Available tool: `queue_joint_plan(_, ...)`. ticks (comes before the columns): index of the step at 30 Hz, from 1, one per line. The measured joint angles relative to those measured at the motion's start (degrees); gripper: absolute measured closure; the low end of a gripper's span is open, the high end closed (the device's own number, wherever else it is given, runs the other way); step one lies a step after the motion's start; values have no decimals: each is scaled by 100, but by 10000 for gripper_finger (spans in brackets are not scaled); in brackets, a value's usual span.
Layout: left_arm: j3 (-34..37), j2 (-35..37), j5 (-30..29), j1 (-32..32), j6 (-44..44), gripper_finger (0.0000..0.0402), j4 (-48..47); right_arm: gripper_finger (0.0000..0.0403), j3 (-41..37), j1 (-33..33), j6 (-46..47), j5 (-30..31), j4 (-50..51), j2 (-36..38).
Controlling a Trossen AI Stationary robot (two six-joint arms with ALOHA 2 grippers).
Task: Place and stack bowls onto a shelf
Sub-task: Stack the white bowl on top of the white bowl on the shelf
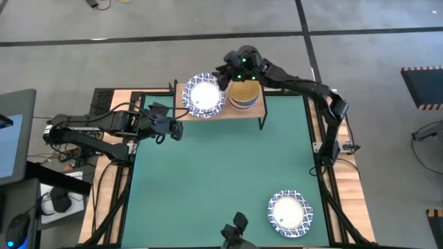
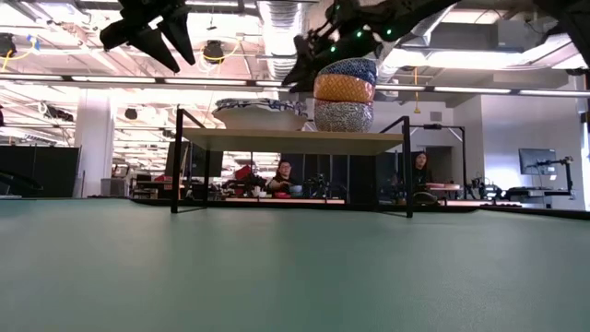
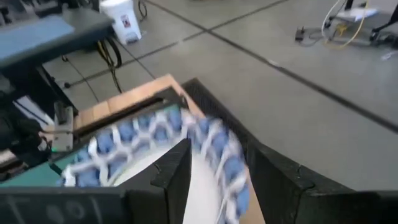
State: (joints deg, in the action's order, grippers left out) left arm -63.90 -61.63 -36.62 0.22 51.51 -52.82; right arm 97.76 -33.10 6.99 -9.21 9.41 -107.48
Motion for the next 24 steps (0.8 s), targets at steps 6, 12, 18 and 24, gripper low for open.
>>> queue_joint_plan(6,0,0,-211,596,-661,249,693,219,0,2,25,-253,10,550)
queue_joint_plan(12,-2,-214,947,1881,-2143,249,2503,217,0,8,137,-420,577,1252)
queue_joint_plan(18,-4,-417,1665,2374,-2500,249,3030,224,0,74,22,-436,2725,2073)
queue_joint_plan(24,-4,-415,1663,2337,-2806,249,2773,226,-206,392,-385,-416,4613,2691)
